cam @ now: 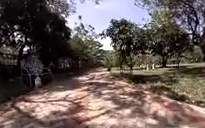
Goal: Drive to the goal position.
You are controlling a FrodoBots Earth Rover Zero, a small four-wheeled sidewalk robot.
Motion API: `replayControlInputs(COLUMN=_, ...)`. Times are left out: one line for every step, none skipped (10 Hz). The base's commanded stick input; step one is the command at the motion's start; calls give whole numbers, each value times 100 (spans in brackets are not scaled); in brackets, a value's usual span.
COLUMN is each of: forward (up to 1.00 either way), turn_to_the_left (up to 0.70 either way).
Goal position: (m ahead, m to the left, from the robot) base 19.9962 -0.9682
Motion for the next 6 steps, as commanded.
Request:
replayControlInputs(forward=70, turn_to_the_left=29)
replayControlInputs(forward=70, turn_to_the_left=11)
replayControlInputs(forward=70, turn_to_the_left=0)
replayControlInputs(forward=70, turn_to_the_left=0)
replayControlInputs(forward=70, turn_to_the_left=0)
replayControlInputs(forward=70, turn_to_the_left=0)
